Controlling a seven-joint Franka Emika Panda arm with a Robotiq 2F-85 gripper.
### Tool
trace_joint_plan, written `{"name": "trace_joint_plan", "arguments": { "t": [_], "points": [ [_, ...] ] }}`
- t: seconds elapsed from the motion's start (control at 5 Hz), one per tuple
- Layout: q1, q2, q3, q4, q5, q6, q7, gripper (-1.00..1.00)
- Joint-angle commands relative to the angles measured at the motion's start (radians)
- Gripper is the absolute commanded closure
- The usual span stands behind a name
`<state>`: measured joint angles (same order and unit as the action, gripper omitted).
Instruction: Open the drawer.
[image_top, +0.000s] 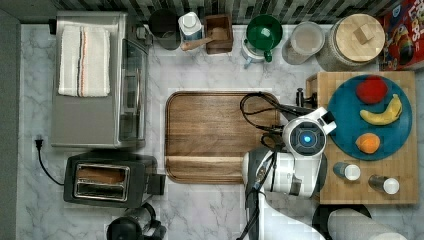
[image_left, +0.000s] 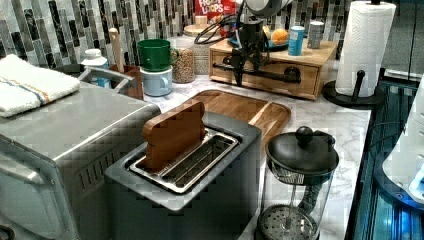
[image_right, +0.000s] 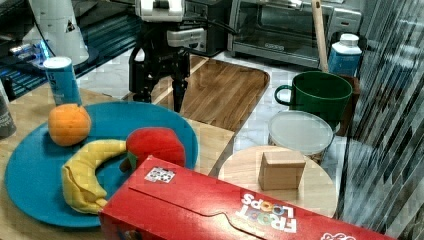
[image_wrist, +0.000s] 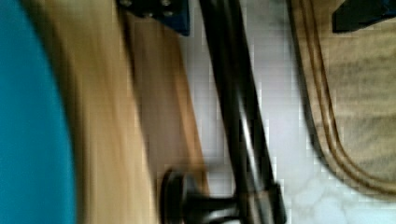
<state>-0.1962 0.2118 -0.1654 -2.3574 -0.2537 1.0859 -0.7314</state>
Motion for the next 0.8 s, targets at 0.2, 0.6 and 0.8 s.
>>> {"name": "trace_joint_plan", "arguments": {
  "t": [0.2, 0.6, 0.8],
  "points": [
    [0.065, 0.024, 0.160, 0.046, 0.211, -0.028, -0.045, -1.00],
    [0.172, 0.038, 0.190, 0.043, 0.115, -0.006, 0.206, -1.00],
    [0.218, 0.032, 0.203, 0.032, 0.084, -0.010, 0.273, -1.00]
  ]
}}
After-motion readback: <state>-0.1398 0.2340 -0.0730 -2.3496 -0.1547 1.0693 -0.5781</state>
